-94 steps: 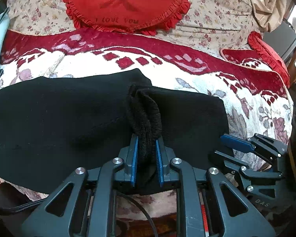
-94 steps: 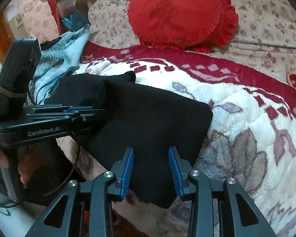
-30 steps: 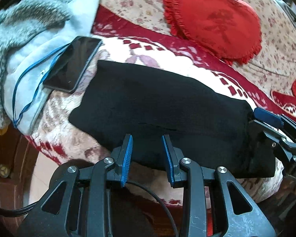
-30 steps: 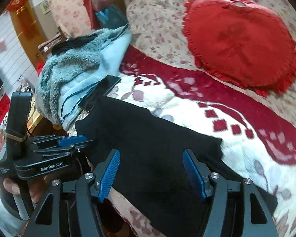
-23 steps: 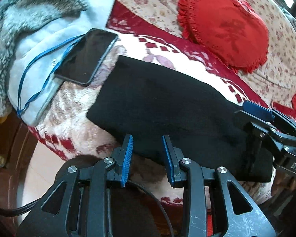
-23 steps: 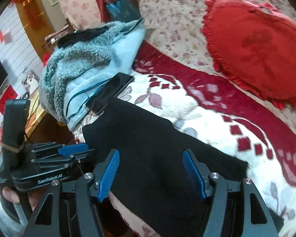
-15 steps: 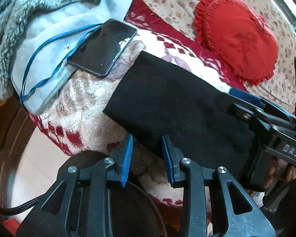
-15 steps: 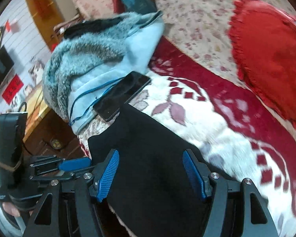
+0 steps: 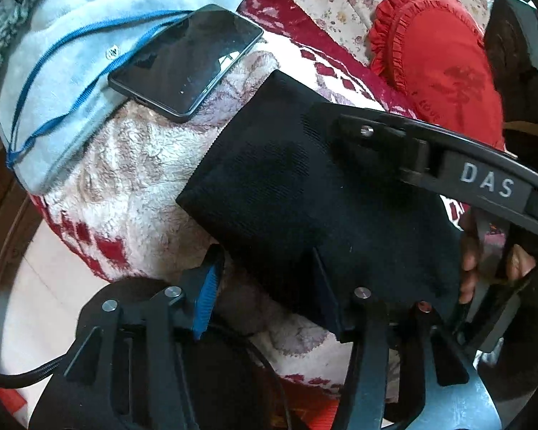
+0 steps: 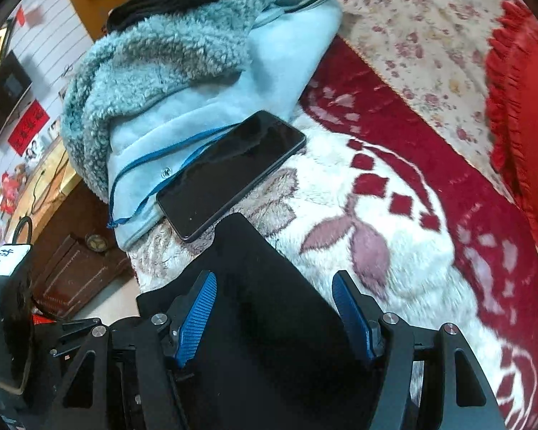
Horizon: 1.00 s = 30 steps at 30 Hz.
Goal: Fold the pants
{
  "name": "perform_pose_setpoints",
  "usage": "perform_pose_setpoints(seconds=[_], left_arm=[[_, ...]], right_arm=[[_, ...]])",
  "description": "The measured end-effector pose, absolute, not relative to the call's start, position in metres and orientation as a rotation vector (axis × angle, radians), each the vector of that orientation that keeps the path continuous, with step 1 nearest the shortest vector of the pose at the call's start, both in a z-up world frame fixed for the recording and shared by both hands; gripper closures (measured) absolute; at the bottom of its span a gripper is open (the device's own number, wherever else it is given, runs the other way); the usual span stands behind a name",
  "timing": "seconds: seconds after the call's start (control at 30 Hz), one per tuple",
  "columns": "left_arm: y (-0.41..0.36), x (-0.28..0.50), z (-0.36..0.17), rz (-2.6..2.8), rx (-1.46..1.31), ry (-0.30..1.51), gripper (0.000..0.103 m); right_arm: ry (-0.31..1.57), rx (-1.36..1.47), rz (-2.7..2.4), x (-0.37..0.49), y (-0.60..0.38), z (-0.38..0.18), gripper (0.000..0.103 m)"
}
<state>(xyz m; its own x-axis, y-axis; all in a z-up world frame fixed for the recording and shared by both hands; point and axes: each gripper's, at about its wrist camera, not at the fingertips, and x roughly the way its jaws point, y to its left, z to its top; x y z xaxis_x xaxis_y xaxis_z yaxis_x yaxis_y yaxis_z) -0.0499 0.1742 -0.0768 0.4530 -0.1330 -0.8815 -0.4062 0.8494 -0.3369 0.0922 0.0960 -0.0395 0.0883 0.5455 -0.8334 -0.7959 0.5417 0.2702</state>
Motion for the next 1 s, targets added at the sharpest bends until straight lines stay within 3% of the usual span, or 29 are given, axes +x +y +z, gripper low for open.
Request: perform_pose_setpoints(seconds=[0.53,0.63,0.67,0.83,1.0], left_arm=[[0.172,-0.041,-0.079,0.175,-0.551,1.109,0.046],[0.173,-0.041,-0.079,0.166,-0.561,1.107,0.047],[0.173,-0.043,-0.079,0.160,-0.569,1.102,0.054],[0.173,-0.052,-0.066,0.142,-0.598,1.041,0.078],[0.162,-0.060,-0.037,0.106,-0.553,0.958,0.084]], right_arm=[[1.134,-0.215,1.063,0.096,0.109,-0.064,0.038],[1.108,-0.256,1.051,0.090,0.111,-0.061,0.055],[1.091,-0.259,1.055,0.088,0.110,-0.058,0.063],[1.040,-0.275,1.074,0.079,0.103,-0.045,0.074],[0.987,-0.208,1.106,0.075,0.085,-0.019,0.080]])
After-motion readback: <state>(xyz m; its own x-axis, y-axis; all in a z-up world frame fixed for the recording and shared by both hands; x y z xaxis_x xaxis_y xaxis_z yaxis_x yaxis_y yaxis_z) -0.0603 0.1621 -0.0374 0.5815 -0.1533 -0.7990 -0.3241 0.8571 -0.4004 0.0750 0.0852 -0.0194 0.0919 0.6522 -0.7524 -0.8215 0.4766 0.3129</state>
